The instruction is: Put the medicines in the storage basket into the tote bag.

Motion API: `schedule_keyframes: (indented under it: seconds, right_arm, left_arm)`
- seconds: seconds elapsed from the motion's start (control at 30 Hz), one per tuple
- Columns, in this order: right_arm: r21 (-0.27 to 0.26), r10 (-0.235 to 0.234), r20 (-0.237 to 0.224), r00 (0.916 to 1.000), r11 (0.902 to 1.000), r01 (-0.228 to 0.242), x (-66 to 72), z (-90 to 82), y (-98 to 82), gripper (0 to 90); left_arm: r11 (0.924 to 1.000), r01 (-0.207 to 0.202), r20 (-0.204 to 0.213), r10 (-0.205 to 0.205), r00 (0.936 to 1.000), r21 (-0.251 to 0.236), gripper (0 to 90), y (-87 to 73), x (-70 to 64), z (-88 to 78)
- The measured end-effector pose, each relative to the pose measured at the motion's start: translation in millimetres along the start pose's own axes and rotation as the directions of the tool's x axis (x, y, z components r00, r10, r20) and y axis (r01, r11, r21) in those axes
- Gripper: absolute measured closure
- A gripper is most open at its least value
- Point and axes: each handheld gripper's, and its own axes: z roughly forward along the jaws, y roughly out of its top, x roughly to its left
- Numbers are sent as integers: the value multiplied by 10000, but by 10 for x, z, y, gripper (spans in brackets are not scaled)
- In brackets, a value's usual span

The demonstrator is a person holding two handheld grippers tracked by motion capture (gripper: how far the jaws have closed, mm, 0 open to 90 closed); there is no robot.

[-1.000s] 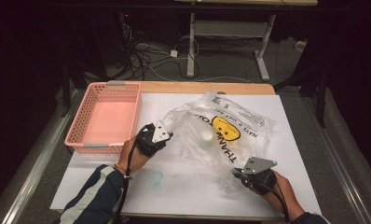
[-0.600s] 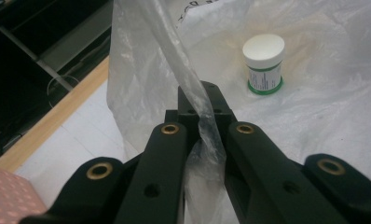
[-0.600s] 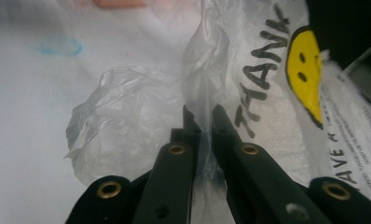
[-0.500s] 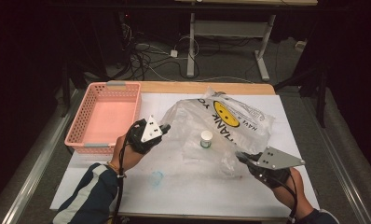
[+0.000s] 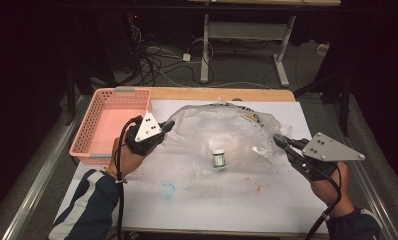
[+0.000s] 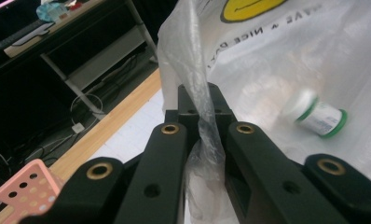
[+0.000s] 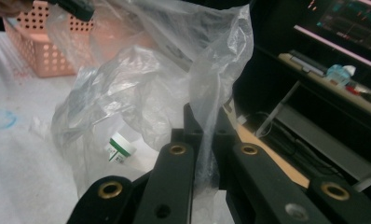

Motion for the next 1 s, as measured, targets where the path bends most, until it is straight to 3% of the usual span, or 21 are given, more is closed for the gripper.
schedule_keyframes:
  seconds: [0.37,0.5,0.6,0.67,0.8,0.97,1.0]
  right_arm:
    - [-727,-22,13,10000,9974,22,-47,-67,186,899]
    - [-1003,-107,-69,9999,9949,100,-40,-102,264,900]
    - [-1477,-22,-437,9990,9890,-42,-13,-159,376,900]
    - [-1626,-200,-410,9990,9866,130,14,-172,430,900]
    - [-1670,-317,-281,9991,9856,266,30,-114,473,900]
    - [-1299,-151,-64,9999,9914,141,-65,203,429,900]
    - [-1299,-151,-64,9999,9914,141,-65,203,429,900]
  left_arm:
    - [9963,-54,178,70,9998,-857,863,236,20,-202]
    - [9905,-62,200,91,9998,-1375,863,358,37,-316]
    - [9836,-42,316,100,9995,-1800,863,455,31,-395]
    - [9794,-185,387,268,9989,-2009,862,513,9,-424]
    - [9784,-371,380,458,9982,-2034,861,573,-24,-342]
    - [9799,-387,406,475,9980,-1958,861,576,-27,-110]
    - [9799,-366,430,459,9980,-1961,861,574,-29,-64]
